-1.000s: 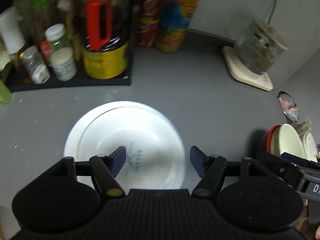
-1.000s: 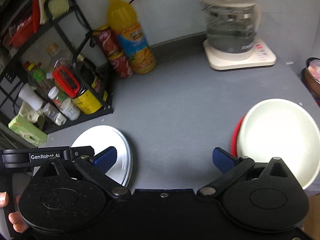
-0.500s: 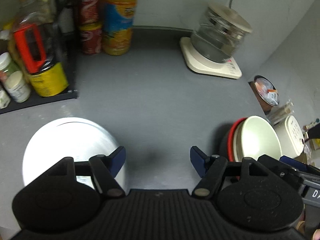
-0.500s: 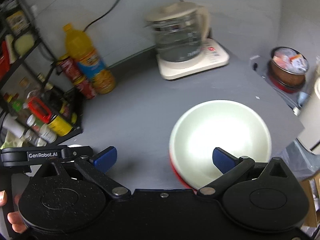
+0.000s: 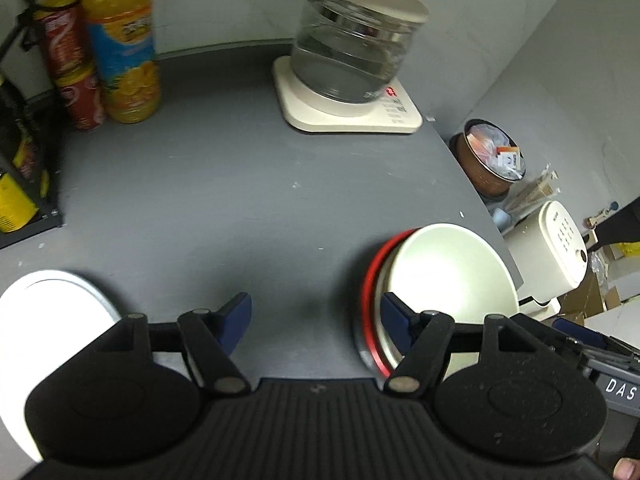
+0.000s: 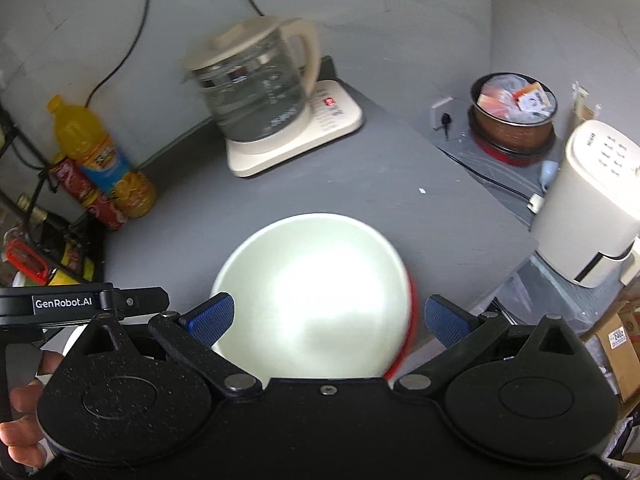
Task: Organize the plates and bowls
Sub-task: 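Move the right tool from the plates toward the red bowl stack, then close the right tool on the bowl stack rim while the left tool grips the rim too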
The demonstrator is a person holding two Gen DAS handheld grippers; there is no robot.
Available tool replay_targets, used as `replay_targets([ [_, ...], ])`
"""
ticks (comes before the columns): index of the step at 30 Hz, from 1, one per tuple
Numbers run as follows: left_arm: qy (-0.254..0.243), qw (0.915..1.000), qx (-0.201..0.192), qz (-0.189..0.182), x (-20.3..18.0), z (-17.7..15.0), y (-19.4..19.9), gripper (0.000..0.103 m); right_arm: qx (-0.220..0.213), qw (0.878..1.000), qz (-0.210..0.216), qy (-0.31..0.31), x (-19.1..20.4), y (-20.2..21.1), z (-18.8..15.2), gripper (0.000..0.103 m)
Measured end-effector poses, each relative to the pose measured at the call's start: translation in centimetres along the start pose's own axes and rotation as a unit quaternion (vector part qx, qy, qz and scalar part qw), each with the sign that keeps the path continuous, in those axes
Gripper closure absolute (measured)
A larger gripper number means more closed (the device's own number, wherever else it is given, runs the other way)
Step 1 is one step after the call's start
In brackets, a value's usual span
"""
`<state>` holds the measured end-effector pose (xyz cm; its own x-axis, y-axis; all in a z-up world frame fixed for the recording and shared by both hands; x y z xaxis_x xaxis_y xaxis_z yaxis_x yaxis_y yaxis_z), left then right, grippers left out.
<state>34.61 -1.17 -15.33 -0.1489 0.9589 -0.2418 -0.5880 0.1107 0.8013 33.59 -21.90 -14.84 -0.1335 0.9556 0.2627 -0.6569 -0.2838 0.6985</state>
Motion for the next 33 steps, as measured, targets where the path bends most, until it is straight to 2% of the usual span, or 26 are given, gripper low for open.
replay_targets([
  [10, 0.003, 0.9995, 0.031, 0.003, -2.7, -0.4, -3.5, 0.034, 0.032, 0.999, -0.008, -0.012, -3.8, -2.8, -0.3, 0.000],
  [18, 0.018, 0.9978, 0.061, 0.017, -2.8, -1.4, -6.6, 0.034, 0.077, 0.997, 0.003, -0.020, -5.3, -5.7, -2.1, 0.003],
  [21, 0.030, 0.9965, 0.076, 0.018, -2.4, -2.0, -7.5, 0.034, 0.095, 0.995, 0.015, -0.026, -5.5, -6.7, -2.7, 0.012],
  [25, 0.038, 0.9953, 0.087, 0.020, -2.1, -2.6, -8.1, 0.039, 0.114, 0.992, 0.031, -0.032, -5.5, -7.6, -3.2, 0.029],
  [28, 0.040, 0.9944, 0.097, 0.012, -2.1, -2.9, -8.5, 0.048, 0.130, 0.990, 0.044, -0.038, -5.5, -8.3, -3.6, 0.042],
  [30, 0.053, 0.9925, 0.109, 0.007, -1.9, -3.3, -8.9, 0.059, 0.141, 0.987, 0.052, -0.049, -5.4, -8.7, -3.9, 0.051],
  [31, 0.059, 0.9918, 0.113, 0.004, -1.9, -3.5, -9.1, 0.060, 0.146, 0.986, 0.058, -0.056, -5.4, -8.9, -4.0, 0.058],
  [33, 0.070, 0.9905, 0.119, -0.006, -1.9, -3.6, -9.3, 0.066, 0.151, 0.985, 0.061, -0.060, -5.4, -9.2, -4.0, 0.064],
])
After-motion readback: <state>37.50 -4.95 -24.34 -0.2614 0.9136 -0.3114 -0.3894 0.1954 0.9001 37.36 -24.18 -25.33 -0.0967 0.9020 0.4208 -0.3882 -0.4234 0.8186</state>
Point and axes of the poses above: each gripper's, at about its wrist camera, not at the fingertips, and y roughly against the way its jaws point, x to its left, z to its top, the point moved 9 cm from there along -y, roughly the way its jaws point, and after that the axes turned 9 degrees about -x, right-handed, at the moved point
